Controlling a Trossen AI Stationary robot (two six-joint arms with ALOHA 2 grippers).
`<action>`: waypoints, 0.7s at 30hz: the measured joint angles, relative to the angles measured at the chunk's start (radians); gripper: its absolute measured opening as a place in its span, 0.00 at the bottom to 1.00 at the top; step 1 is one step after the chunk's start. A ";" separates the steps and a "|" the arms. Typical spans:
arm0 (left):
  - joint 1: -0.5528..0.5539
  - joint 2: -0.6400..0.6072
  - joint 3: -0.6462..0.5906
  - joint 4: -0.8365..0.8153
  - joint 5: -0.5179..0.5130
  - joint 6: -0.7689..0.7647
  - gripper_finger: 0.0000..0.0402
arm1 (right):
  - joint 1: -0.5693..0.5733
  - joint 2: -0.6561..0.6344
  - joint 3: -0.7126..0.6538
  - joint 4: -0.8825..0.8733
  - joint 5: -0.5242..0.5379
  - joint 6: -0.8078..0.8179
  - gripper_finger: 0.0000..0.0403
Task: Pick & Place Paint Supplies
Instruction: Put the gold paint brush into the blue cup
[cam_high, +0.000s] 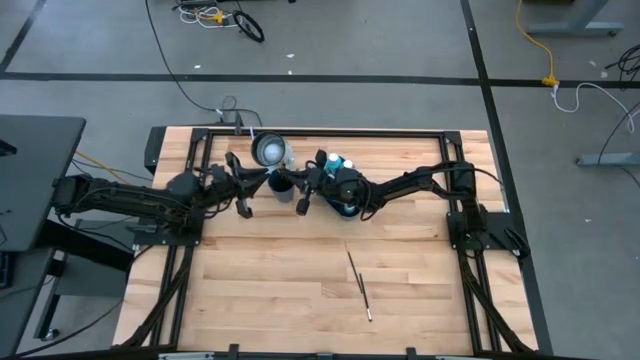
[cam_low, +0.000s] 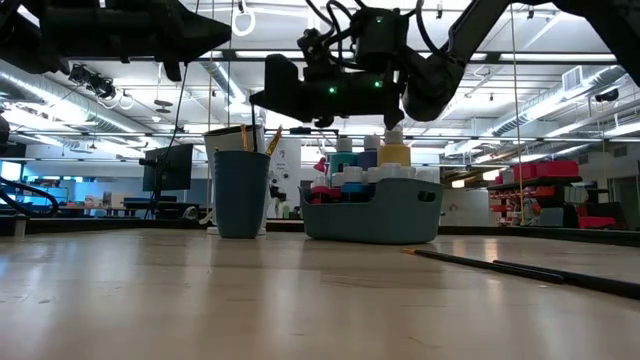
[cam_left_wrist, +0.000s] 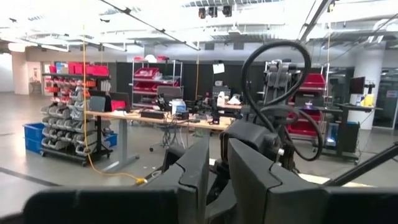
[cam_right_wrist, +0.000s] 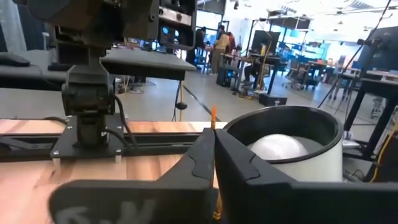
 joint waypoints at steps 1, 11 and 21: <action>0.000 0.000 0.000 -0.008 0.000 -0.004 0.17 | 0.000 0.000 0.000 -0.001 0.000 0.000 0.04; 0.000 0.000 0.000 -0.054 0.001 -0.057 0.17 | 0.013 0.000 0.000 -0.035 -0.036 0.121 0.24; 0.000 0.000 0.000 -0.095 0.001 -0.060 0.17 | 0.140 -0.115 -0.001 -0.223 -0.063 0.072 0.33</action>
